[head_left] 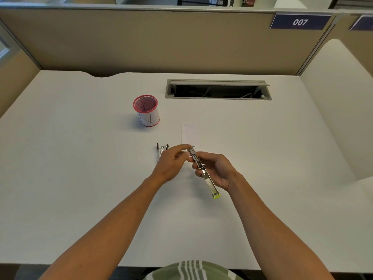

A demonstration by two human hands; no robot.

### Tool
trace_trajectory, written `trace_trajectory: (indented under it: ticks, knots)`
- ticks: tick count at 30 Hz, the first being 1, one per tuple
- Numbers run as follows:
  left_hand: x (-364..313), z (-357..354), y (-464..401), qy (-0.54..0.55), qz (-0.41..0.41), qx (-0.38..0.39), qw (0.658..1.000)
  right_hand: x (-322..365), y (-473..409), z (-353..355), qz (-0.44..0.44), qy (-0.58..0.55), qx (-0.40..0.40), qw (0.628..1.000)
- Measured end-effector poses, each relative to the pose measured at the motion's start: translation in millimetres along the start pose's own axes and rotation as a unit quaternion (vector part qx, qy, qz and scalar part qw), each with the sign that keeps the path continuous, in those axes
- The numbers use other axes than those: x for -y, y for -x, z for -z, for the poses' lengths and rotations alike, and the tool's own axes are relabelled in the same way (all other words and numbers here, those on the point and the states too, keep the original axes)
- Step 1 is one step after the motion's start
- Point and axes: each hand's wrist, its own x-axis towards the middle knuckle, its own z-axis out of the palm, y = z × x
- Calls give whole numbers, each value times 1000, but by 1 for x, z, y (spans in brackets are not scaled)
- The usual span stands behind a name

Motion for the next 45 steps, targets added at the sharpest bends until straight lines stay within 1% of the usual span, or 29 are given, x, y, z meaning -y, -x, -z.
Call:
trace_trajectory:
  ticks: [2, 4, 7, 10, 14, 17, 19, 24, 30, 37, 41, 43, 45]
  knots:
    - [-2, -4, 4, 89, 37, 61, 993, 0, 0, 0, 18, -9, 5, 1000]
    - [-2, -11, 6, 124, 48, 79, 988, 0, 0, -1, 28, 2, 4, 1000]
    - [-5, -20, 5, 118, 57, 26, 991, -3, -2, -3, 30, 10, 3, 999]
    - [-7, -22, 2, 164, 86, -28, 982, -7, -4, -4, 31, 0, 12, 999]
    - [-6, -23, 0, 204, 118, -30, 971, -8, -1, -3, 36, 6, 22, 999]
    - [-6, -22, -3, 220, 138, -57, 964, -9, 0, -4, 36, 12, 21, 999]
    - [-5, -21, -4, 230, 138, -57, 962, -9, 0, -4, 36, 9, 18, 999]
    - [-8, -20, -4, 224, 100, -58, 968, -10, 1, -3, 32, 12, 18, 999]
    - [-14, -23, -4, 139, 10, -93, 986, -11, -4, -7, 33, -43, -32, 998]
    - [-15, -21, -1, 86, -90, -64, 990, -11, -3, -12, 44, -47, -52, 997]
    - [-20, -24, 2, 69, -125, -72, 987, -10, -3, -12, 61, -66, -77, 993]
    - [-20, -23, 5, 58, -139, -52, 987, -9, -2, -12, 59, -81, -83, 992]
    - [-18, -20, 8, 38, -148, -5, 988, -7, -1, -11, 54, -108, -99, 988]
